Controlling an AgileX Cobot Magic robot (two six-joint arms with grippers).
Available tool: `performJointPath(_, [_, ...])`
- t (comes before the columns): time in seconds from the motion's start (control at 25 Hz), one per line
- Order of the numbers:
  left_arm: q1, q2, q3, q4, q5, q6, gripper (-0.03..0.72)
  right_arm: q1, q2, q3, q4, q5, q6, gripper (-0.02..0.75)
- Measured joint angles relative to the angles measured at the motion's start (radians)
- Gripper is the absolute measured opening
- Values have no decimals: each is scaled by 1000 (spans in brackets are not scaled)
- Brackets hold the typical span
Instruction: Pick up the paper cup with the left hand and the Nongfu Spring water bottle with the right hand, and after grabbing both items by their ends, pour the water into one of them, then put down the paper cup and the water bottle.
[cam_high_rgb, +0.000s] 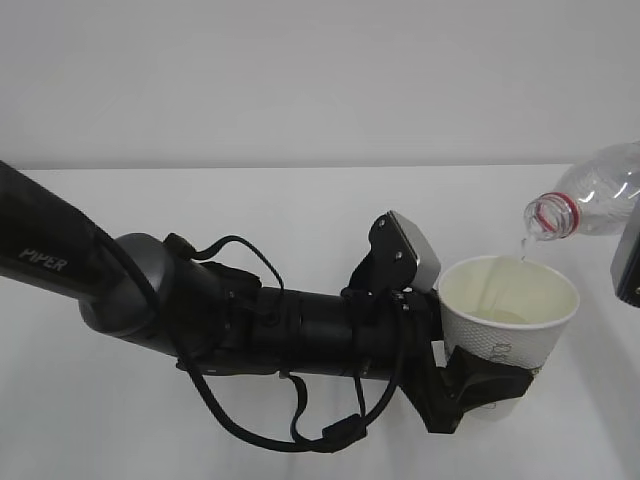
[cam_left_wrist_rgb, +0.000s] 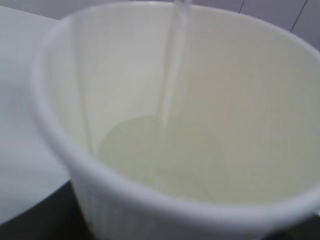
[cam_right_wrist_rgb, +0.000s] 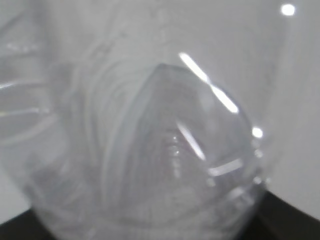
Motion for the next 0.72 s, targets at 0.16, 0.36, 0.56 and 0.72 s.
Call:
performJointPath(0.16, [0,0,0,0,2,0,510,0,0,0,0,0,0,461])
performJointPath(0.36, [0,0,0,0,4,0,510,0,0,0,0,0,0,461])
performJointPath(0.56, [0,0,0,0,6,0,510,0,0,0,0,-2,-2,461])
performJointPath(0.72, [0,0,0,0,6,0,510,0,0,0,0,-2,-2,461])
